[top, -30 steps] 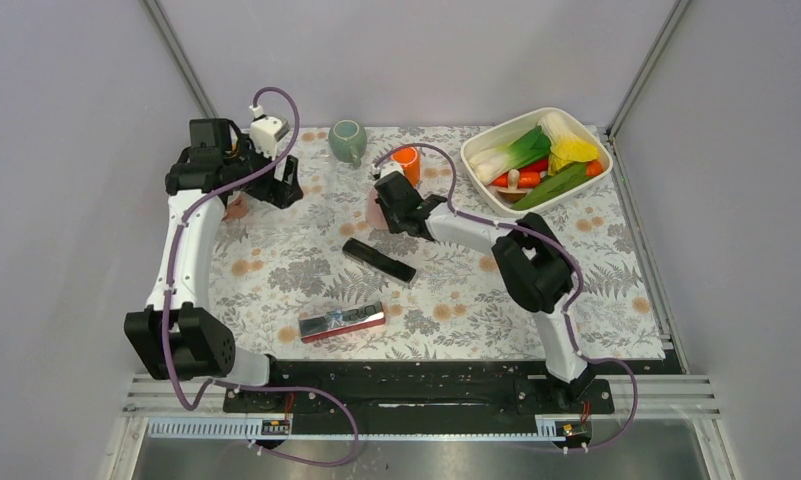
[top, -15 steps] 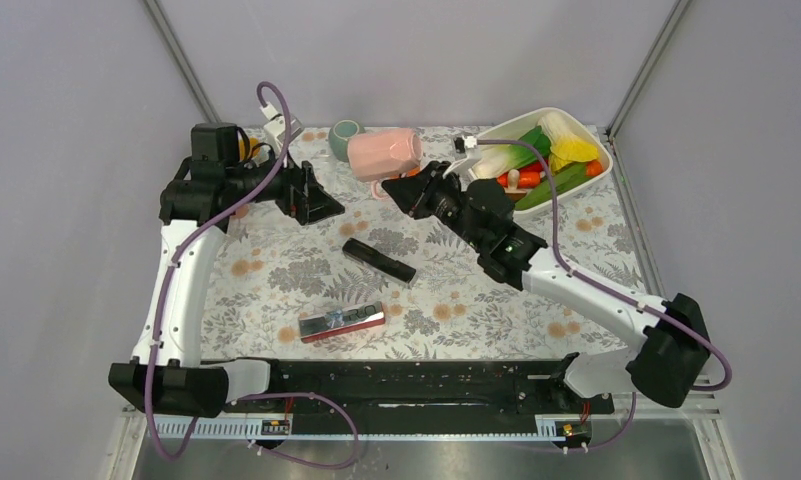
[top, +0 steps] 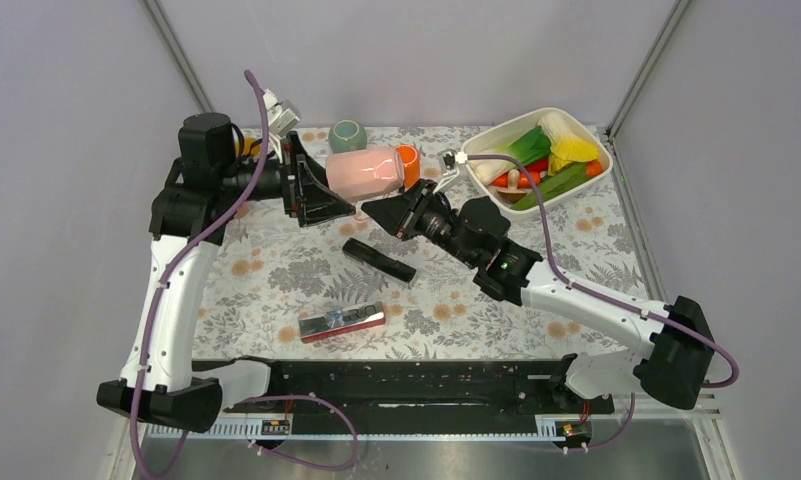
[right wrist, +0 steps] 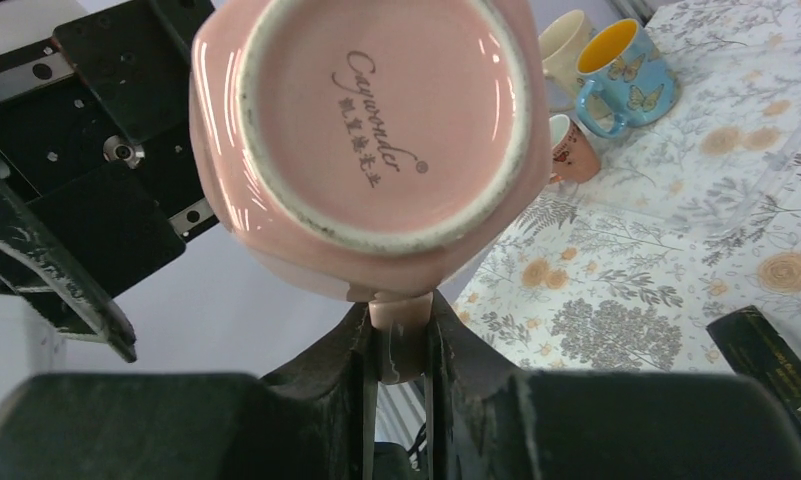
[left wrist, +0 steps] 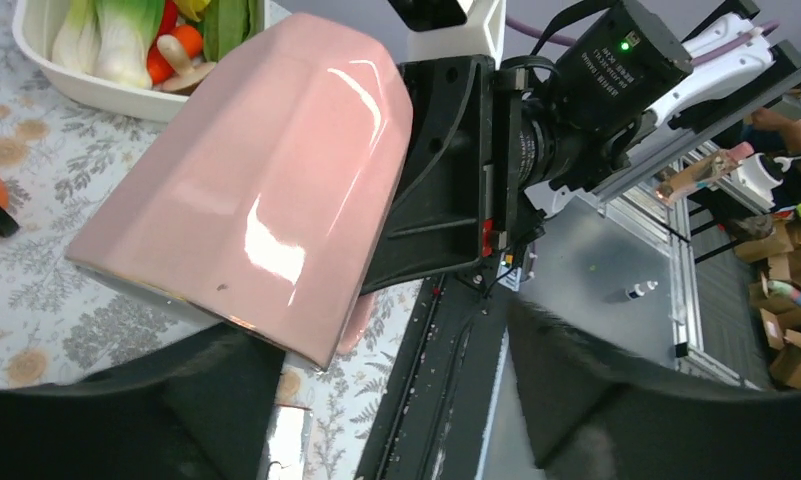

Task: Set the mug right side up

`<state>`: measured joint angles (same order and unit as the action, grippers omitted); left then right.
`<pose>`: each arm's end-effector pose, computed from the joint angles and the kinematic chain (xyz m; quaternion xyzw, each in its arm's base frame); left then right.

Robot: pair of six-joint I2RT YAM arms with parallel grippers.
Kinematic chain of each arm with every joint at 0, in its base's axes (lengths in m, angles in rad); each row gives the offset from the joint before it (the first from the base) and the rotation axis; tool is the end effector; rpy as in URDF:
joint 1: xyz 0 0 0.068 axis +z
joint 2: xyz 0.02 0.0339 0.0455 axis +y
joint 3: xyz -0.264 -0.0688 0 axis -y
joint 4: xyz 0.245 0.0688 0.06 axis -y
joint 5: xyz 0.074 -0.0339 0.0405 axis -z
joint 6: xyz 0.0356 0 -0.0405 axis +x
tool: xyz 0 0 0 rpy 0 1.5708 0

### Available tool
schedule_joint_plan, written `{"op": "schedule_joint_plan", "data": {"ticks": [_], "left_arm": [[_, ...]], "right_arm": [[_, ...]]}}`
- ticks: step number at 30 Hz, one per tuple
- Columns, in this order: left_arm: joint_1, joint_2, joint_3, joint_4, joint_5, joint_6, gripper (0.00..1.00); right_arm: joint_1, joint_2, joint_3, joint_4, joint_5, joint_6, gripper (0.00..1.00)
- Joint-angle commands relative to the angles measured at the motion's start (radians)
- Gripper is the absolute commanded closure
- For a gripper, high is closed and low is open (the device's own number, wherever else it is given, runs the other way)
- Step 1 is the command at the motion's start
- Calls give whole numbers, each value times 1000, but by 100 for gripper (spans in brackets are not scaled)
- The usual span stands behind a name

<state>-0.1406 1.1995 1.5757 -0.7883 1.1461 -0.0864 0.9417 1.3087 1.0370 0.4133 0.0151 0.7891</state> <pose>0.2047 -0.0617 0.4698 0.3158 0.6948 -0.5029 0.4057 0.1841 0.2521 0.3760 -0.0443 0.6538 0.5719 0.4935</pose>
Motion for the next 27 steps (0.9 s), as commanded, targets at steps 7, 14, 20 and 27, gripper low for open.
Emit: {"op": "schedule_joint_plan", "data": {"ticks": [7, 14, 20, 27], "left_arm": [[-75, -12, 42, 135, -102, -92, 100], [-74, -42, -41, 18, -424, 159, 100], [-74, 42, -51, -88, -779, 462, 100], [27, 437, 134, -188, -1057, 648, 100]], "right_arm": [[51, -9, 62, 118, -8, 41, 100], [51, 27, 1, 35, 38, 42, 17], [51, 60, -45, -79, 54, 1, 1], [51, 16, -94, -170, 83, -94, 1]]}}
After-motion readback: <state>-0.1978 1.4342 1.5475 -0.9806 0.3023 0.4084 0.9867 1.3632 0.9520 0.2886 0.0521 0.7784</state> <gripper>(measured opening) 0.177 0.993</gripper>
